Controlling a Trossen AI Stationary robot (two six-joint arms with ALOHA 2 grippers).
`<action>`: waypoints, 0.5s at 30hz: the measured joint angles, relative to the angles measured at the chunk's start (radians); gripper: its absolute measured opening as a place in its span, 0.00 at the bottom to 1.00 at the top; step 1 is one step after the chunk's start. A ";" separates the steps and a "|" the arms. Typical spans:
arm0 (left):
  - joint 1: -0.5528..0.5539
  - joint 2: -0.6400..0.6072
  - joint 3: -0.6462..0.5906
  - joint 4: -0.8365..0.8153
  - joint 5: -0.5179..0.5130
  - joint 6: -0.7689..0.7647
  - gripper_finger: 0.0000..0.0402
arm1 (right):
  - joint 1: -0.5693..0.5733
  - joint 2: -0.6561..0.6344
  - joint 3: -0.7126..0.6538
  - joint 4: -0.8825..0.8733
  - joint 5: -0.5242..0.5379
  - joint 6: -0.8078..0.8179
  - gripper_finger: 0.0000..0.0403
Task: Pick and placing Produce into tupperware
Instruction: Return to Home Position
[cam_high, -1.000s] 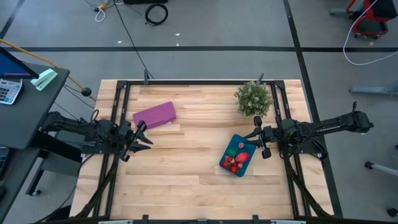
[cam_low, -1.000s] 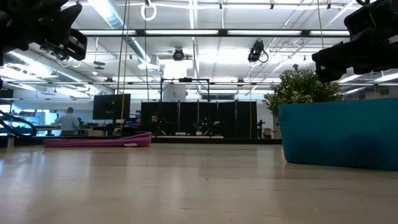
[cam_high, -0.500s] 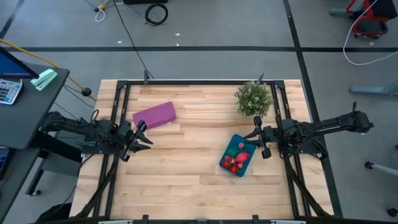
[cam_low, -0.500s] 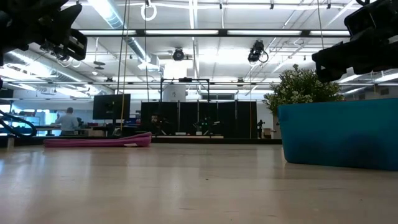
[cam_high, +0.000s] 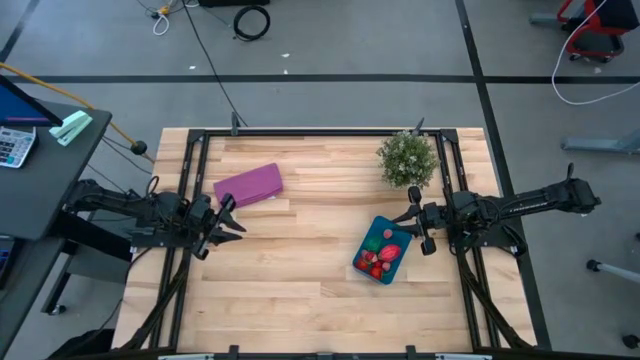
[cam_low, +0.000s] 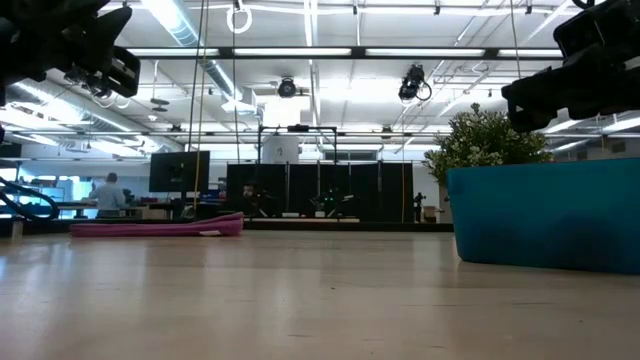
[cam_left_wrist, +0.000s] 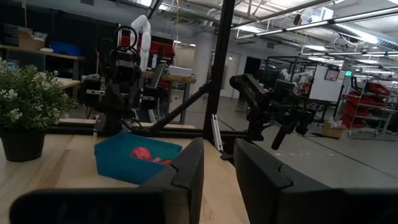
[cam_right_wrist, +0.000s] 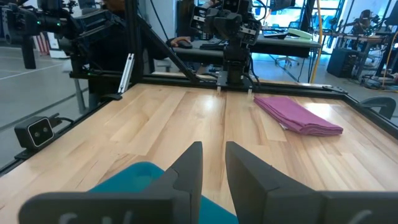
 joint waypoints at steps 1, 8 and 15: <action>0.000 0.000 0.000 0.000 0.000 0.000 0.23 | 0.000 0.000 0.000 0.000 0.000 0.000 0.19; 0.000 0.000 0.000 0.000 0.000 0.000 0.25 | 0.000 0.000 0.000 0.000 0.000 0.000 0.19; 0.000 0.000 0.000 0.000 0.000 0.000 0.24 | 0.000 0.000 0.000 0.000 0.000 0.000 0.19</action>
